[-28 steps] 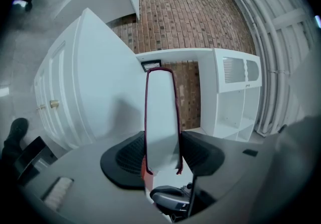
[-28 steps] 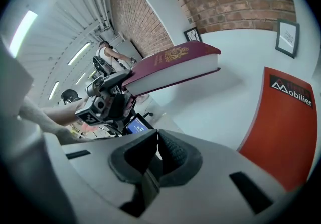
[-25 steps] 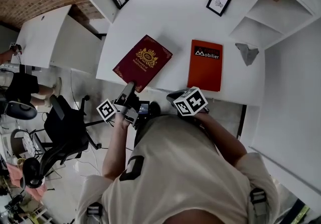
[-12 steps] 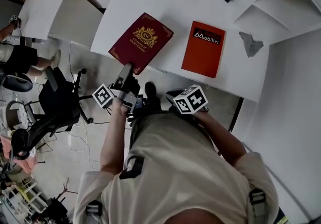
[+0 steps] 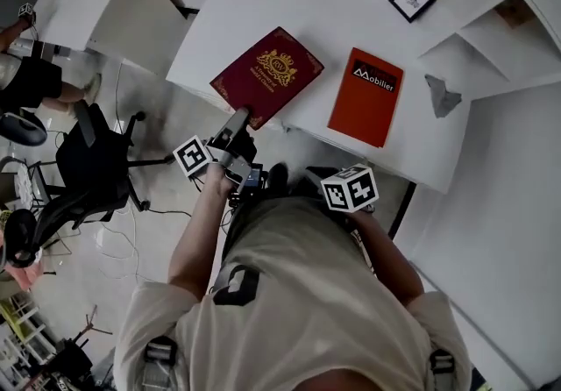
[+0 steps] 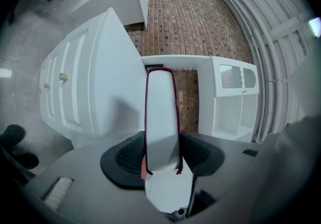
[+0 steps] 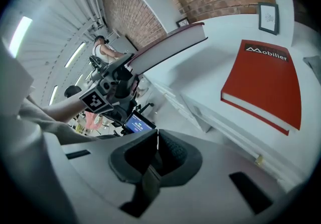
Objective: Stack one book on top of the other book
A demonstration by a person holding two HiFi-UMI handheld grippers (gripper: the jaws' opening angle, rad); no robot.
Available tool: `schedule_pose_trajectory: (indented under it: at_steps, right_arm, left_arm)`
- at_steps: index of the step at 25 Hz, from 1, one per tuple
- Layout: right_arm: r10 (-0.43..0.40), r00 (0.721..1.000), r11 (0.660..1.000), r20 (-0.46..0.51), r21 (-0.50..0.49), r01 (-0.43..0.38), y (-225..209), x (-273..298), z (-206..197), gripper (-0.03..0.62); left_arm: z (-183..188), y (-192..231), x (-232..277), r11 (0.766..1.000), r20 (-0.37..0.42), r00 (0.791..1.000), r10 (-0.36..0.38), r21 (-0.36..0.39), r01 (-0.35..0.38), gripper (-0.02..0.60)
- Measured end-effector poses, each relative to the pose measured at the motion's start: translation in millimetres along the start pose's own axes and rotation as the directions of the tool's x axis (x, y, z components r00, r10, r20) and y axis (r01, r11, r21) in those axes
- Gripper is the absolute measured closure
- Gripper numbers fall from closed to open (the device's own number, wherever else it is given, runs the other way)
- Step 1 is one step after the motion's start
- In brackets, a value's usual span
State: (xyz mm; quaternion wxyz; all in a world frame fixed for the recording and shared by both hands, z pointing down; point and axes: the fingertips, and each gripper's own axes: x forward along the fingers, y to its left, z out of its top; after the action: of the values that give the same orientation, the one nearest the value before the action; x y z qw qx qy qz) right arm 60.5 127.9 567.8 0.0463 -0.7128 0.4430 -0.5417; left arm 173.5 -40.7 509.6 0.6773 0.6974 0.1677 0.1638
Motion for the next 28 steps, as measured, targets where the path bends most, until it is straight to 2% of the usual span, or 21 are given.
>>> schedule_pose_trajectory:
  at_steps: [3,7,12,16,23,28]
  right_arm:
    - [-0.018,1.0,0.999,0.007,0.046,0.017,1.3,6.8,2.0,0.589]
    - [-0.035,0.999,0.999,0.005,0.012,0.035,9.1,16.9,2.0,0.589]
    - [-0.048,0.999,0.998,0.019,0.035,0.047,6.0,15.7,5.8,0.589]
    - [-0.068,0.997,0.998,0.022,0.006,0.068,2.7,20.8,12.4,0.589]
    - [-0.084,0.996,0.995,0.023,-0.046,0.085,-12.9,-2.9,12.9,0.589]
    - [-0.067,0.997,0.997,0.036,-0.042,0.068,-73.7,-61.3,3.5,0.589]
  left_arm:
    - [7.5,-0.9,1.6,1.0,-0.027,1.0,-0.013,-0.005,0.013,0.373]
    - [10.1,1.2,2.6,1.0,-0.063,0.998,-0.004,-0.017,0.003,0.373]
    - [12.9,-7.1,-1.2,0.999,-0.056,0.998,-0.02,-0.038,0.018,0.373]
    - [17.7,-2.3,-2.4,1.0,-0.04,0.999,-0.01,-0.017,0.009,0.373]
    - [0.8,-12.1,7.0,1.0,-0.028,1.0,-0.014,0.004,0.014,0.373]
    - [-54.0,-14.5,60.3,0.999,0.012,0.999,-0.031,0.009,0.03,0.373]
